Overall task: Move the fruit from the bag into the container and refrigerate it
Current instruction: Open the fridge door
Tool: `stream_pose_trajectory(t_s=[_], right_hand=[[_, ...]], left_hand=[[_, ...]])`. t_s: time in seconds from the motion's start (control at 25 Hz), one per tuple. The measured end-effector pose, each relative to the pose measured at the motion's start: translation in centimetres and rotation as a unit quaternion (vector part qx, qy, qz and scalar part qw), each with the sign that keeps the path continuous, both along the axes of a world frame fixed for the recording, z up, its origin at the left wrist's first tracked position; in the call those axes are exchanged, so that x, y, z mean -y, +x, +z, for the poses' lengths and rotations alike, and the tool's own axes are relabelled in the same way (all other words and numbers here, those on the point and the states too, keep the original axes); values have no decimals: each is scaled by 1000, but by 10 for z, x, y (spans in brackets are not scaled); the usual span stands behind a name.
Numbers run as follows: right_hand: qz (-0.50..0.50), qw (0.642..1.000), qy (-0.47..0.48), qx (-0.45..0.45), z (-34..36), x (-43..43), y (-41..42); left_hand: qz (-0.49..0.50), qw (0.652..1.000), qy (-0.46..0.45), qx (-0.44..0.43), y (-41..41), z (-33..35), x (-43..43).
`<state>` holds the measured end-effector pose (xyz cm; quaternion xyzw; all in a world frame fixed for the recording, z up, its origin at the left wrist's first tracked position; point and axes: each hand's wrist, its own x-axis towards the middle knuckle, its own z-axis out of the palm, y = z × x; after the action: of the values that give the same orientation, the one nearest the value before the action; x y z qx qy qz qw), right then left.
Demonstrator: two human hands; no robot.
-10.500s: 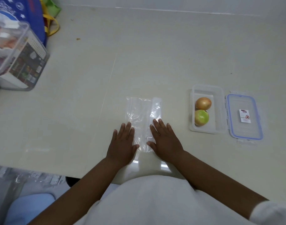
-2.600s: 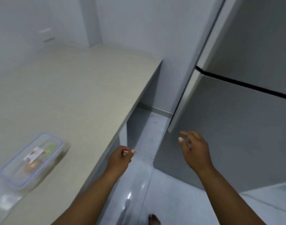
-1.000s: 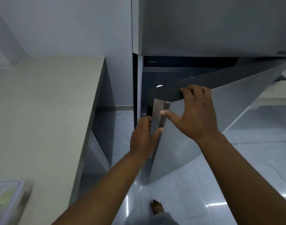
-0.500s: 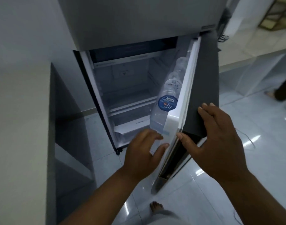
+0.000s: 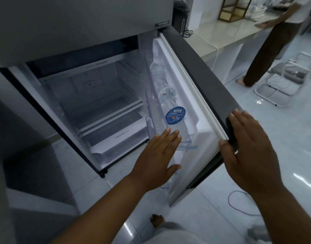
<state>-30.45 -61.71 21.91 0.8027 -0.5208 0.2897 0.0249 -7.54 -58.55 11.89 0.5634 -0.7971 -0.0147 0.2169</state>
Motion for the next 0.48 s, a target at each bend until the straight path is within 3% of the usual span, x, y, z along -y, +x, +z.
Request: stream_pose_trajectory(t_s=[0.16,0.24,0.36,0.48], right_hand=[[-80,995,30,-46,13,10,-9],[-65,997,-22,-40,14,10,0],[86,990,-101,48,1,-7,55],[244,966,25,86,-25,-43,135]], left_hand=[[3,1000,17,-24,0,-10,-18],[37,998,34,-44,13,-23,-40],[151,984,25,-90,47,-39,-87],[298,948,12,-111,84,-43,-144]])
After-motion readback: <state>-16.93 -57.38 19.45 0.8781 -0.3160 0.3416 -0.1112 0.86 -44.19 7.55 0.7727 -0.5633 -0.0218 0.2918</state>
